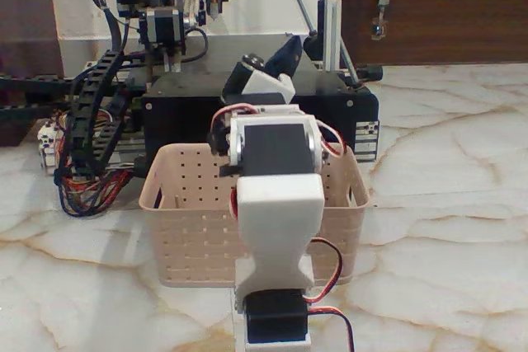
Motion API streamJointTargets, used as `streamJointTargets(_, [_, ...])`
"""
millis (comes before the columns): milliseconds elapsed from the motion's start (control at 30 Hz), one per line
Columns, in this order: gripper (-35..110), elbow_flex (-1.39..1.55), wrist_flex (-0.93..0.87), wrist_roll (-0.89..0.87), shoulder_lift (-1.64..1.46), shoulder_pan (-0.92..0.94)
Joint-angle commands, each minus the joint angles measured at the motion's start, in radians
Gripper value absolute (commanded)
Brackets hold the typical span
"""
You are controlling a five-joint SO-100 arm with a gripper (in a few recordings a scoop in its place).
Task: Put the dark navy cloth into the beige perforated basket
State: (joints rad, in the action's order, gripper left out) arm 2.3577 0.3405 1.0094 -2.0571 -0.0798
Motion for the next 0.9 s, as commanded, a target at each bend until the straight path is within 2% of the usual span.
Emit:
streamJointTargets(0, [0, -0.112, -0.034, -0.052, 0.026, -0.012])
streamJointTargets(267, [0, -0.555, -0.577, -0.310, 0.267, -0.015])
streamJointTargets(467, [0, -0.785, -0.762, -0.480, 0.434, -0.029])
streamJointTargets(633, [0, -0.988, -1.009, -0.577, 0.563, -0.025])
streamJointTargets(700, [0, -1.114, -1.114, -0.597, 0.640, -0.017])
streamJointTargets(867, [0, -1.147, -1.241, -0.615, 0.695, 0.003])
